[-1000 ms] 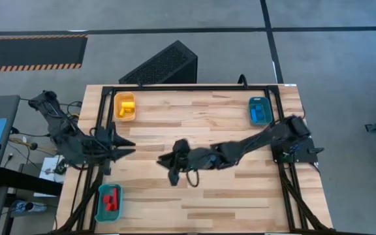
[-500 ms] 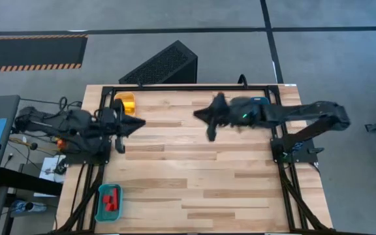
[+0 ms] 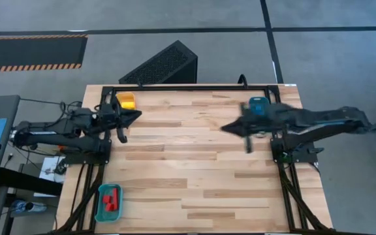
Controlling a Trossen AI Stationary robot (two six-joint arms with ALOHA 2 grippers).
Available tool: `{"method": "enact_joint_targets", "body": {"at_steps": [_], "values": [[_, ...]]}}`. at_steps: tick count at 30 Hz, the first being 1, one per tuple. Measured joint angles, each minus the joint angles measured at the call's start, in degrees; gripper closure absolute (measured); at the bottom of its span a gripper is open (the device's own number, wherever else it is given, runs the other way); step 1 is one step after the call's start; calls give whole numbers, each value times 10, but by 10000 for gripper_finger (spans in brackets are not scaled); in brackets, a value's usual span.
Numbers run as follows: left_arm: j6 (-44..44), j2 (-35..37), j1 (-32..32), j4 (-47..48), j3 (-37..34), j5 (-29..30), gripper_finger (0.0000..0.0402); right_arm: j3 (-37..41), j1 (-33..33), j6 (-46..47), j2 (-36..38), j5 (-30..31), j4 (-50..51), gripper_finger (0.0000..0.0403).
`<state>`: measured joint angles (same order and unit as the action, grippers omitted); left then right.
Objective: Sort & place blocks by color
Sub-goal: Return to Home Position
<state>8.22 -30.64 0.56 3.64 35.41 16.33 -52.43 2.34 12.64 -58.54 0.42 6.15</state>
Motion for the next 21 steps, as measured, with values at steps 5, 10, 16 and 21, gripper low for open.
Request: {"method": "enact_joint_targets", "body": {"at_steps": [5, 10, 16, 21], "values": [[-35, 61, 0, -11, -66, 61, 401, 73, -5, -97, 159, 78, 27, 391], [-49, 97, -8, 10, -88, 6, 401, 182, -32, -78, 250, 22, 9, 393], [-96, 137, -32, -61, -158, 9, 401, 335, -22, -101, 332, -4, -209, 394], [-76, 175, -31, -81, -205, 22, 401, 381, -14, -110, 386, -5, -190, 399]]}}
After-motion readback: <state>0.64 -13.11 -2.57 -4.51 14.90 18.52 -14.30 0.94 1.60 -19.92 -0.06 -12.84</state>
